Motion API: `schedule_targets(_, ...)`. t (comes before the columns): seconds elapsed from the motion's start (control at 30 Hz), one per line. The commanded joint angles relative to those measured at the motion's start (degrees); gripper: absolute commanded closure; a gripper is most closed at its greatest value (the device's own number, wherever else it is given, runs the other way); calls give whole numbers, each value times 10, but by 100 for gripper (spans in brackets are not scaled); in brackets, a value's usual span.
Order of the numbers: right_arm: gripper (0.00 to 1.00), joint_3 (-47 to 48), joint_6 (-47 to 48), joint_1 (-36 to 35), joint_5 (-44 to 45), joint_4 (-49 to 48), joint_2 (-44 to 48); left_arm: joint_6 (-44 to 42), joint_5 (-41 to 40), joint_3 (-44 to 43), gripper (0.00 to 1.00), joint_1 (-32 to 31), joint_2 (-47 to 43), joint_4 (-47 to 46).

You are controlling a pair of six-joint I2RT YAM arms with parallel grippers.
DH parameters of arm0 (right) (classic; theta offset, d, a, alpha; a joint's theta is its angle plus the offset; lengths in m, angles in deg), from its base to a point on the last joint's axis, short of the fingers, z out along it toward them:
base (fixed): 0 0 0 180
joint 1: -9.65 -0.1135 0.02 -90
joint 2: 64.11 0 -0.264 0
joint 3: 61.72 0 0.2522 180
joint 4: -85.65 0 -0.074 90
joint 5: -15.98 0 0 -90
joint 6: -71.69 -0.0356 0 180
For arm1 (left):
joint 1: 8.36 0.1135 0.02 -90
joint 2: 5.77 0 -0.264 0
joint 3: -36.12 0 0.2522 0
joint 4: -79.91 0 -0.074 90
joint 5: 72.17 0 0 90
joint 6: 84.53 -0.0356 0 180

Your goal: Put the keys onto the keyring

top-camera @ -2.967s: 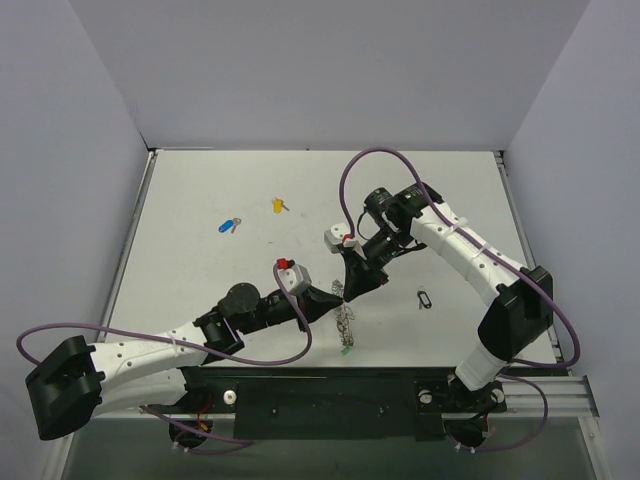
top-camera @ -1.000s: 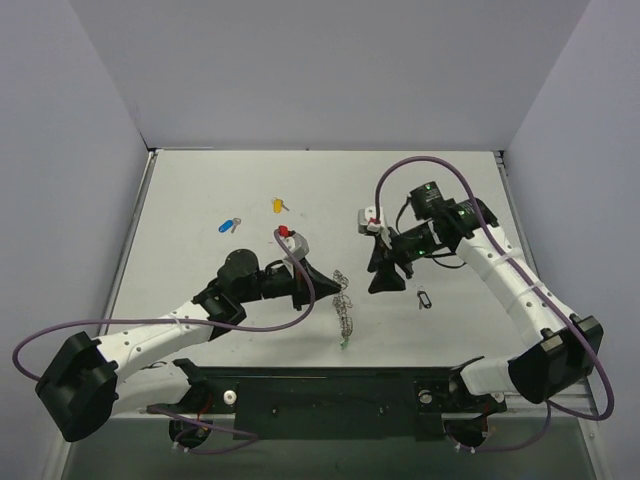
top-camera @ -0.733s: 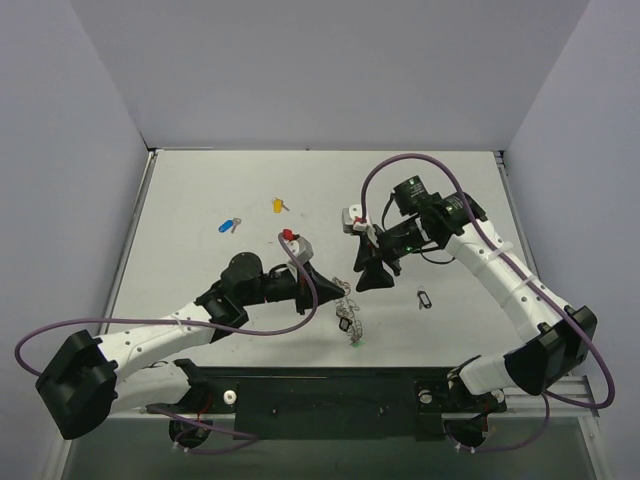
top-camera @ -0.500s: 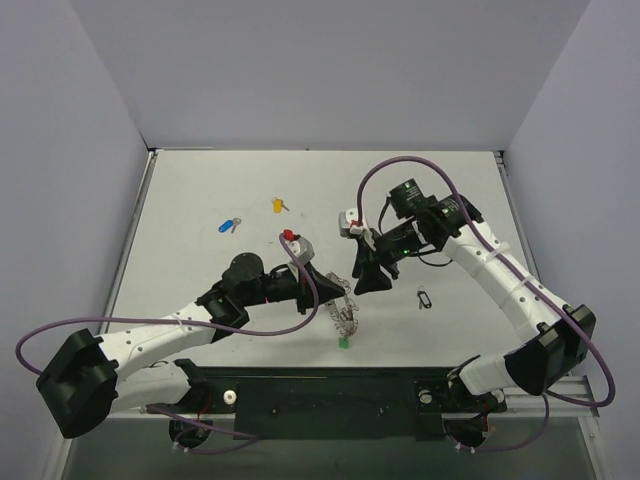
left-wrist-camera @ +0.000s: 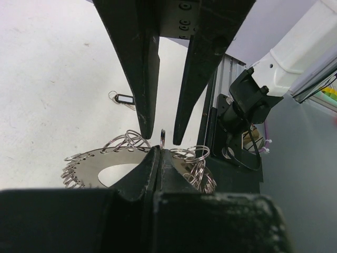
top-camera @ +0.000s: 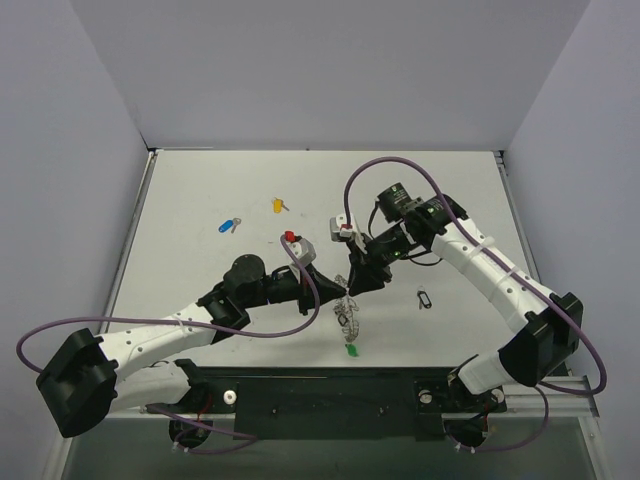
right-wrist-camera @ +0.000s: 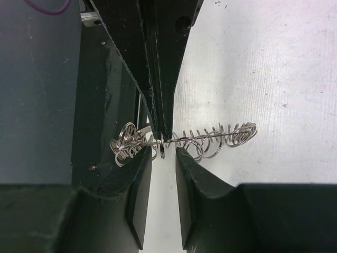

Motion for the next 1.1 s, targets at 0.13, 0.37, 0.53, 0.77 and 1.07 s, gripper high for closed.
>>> schedule_targets(0.13, 90, 3, 4, -7, -26, 11, 1, -6, -6, -31, 100, -4, -4, -50)
schedule_targets(0.37, 100, 2, 23, -8, -43, 25, 1, 0, -11, -28, 100, -4, 1, -60)
schedule_targets(0.53, 100, 4, 22, -5, -59, 28, 1, 25, -23, -16, 100, -5, 3, -94)
schedule_targets(0.77, 100, 4, 13, 19, -90, 24, 3, 75, -63, 30, 87, -6, -1, -181)
schedule_targets(1.07, 100, 4, 4, 30, -110, 20, 7, 94, -75, 56, 73, -17, -1, -237)
